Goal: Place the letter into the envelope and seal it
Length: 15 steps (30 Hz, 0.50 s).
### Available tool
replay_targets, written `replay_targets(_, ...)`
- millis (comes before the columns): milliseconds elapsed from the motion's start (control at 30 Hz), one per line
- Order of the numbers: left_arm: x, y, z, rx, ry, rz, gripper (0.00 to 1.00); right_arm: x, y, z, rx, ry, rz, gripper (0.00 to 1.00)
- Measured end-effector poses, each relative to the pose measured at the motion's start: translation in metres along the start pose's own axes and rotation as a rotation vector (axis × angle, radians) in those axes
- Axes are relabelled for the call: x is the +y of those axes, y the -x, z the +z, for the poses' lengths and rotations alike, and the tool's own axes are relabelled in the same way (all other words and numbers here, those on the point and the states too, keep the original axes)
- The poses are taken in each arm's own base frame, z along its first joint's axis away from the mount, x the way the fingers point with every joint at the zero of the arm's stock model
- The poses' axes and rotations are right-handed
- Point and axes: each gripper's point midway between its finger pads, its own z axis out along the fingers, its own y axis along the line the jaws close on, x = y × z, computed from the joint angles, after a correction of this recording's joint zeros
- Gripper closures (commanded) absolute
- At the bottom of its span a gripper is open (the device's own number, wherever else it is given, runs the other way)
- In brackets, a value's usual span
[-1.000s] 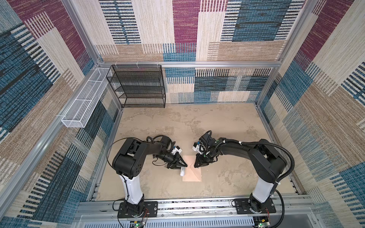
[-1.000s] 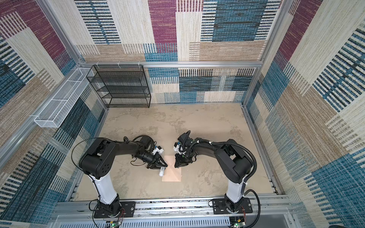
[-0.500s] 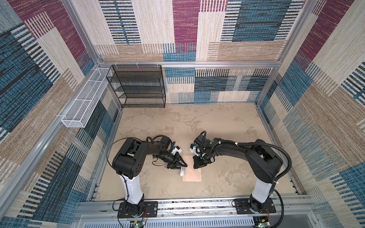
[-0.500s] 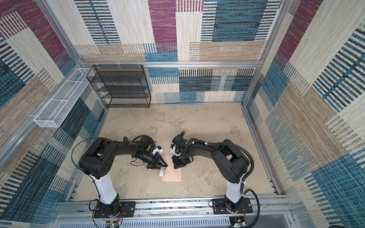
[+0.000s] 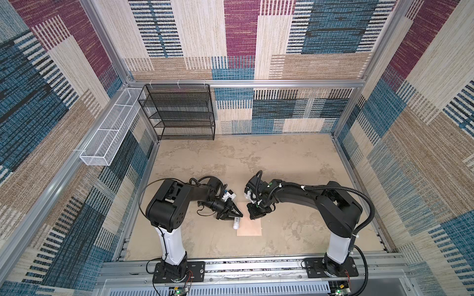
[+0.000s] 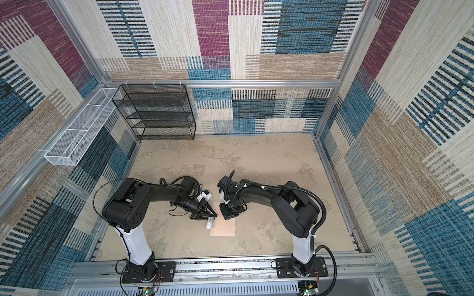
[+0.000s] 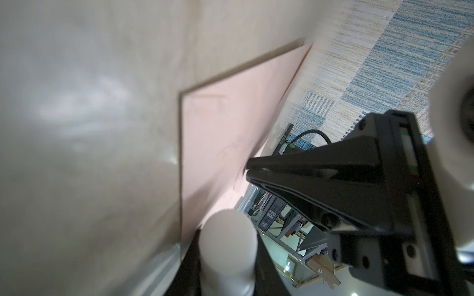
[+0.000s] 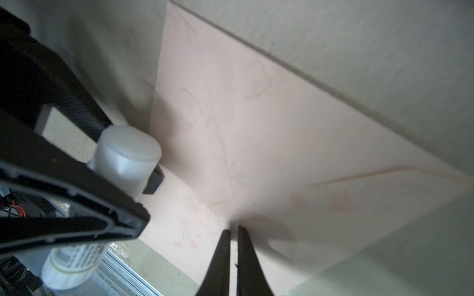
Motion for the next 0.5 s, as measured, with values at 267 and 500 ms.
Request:
replay_targets(267, 0.0009, -0.0014, 0.0004, 0.004, -0.002, 0.002, 1.0, -0.0019, -0.0032, 0.0041, 0.022, -0.061, 0.045, 0.88)
replay_targets(500, 0.0009, -0.0014, 0.0005, 0.009, -0.005, 0.008, 1.0, -0.0011, -0.0051, 0.0066, 0.035, -0.114, 0.065, 0.88)
